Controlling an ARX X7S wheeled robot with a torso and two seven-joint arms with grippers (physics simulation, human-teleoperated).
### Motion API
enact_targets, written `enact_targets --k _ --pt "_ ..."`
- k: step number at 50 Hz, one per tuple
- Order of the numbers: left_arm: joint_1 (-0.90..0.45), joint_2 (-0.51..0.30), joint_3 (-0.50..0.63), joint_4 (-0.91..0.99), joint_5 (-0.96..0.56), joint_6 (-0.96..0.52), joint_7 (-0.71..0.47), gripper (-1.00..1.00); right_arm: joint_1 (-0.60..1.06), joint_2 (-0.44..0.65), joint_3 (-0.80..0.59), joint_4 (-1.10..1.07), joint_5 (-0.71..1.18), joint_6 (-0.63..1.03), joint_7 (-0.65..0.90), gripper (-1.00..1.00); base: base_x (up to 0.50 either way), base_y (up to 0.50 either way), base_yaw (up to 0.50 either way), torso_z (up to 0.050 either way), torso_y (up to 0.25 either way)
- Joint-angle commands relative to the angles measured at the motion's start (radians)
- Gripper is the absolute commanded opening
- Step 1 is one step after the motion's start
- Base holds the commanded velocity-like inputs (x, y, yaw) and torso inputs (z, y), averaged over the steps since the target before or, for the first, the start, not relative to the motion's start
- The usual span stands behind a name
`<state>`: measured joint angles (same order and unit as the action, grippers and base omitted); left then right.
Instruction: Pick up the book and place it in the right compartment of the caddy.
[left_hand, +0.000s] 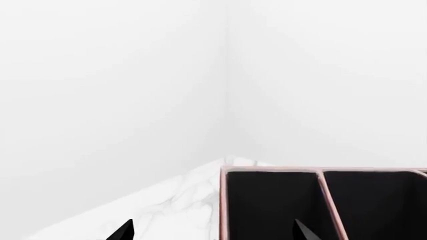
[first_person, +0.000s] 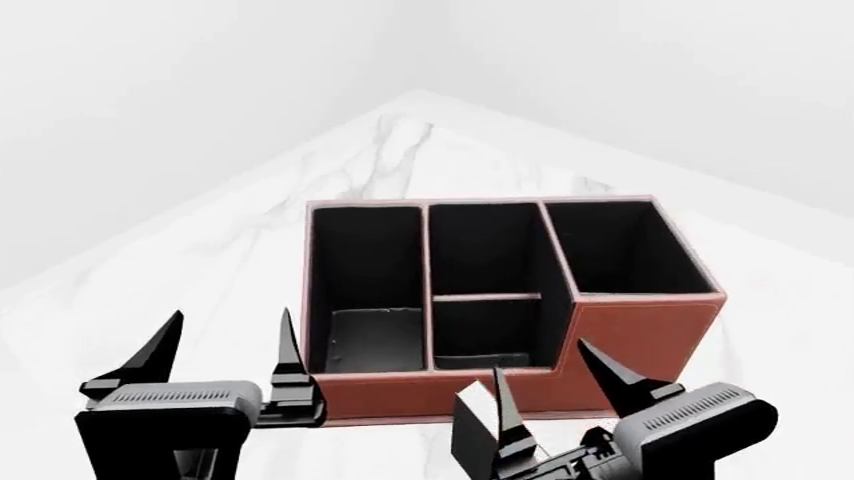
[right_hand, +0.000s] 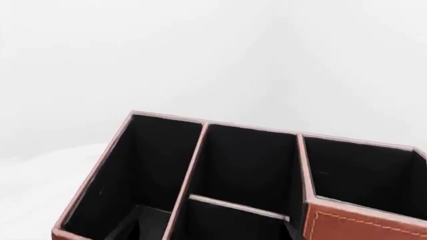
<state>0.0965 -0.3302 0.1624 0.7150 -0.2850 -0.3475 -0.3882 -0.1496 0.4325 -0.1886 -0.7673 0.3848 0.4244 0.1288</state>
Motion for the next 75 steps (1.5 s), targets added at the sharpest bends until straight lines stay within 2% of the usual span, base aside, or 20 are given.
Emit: enact_targets --k 1,39,75 --pt "-0.002 -0.002 0.007 -0.006 -0.001 0.001 -0.003 1.00 -0.060 0.005 -0.001 0.046 0.011 -0.051 -0.028 1.00 0.00 0.00 0.00 0.000 0.000" --pt "-0.009 -0.008 0.027 -0.022 -0.001 0.007 -0.015 1.00 -0.144 -0.009 -0.053 0.173 -0.035 -0.177 -0.060 1.00 0.00 0.00 0.00 0.000 0.000" --pt "-0.011 -0.015 0.040 -0.031 -0.005 0.014 -0.024 1.00 -0.149 -0.038 -0.078 0.312 -0.042 -0.254 -0.078 1.00 0.00 0.00 0.00 0.000 0.000"
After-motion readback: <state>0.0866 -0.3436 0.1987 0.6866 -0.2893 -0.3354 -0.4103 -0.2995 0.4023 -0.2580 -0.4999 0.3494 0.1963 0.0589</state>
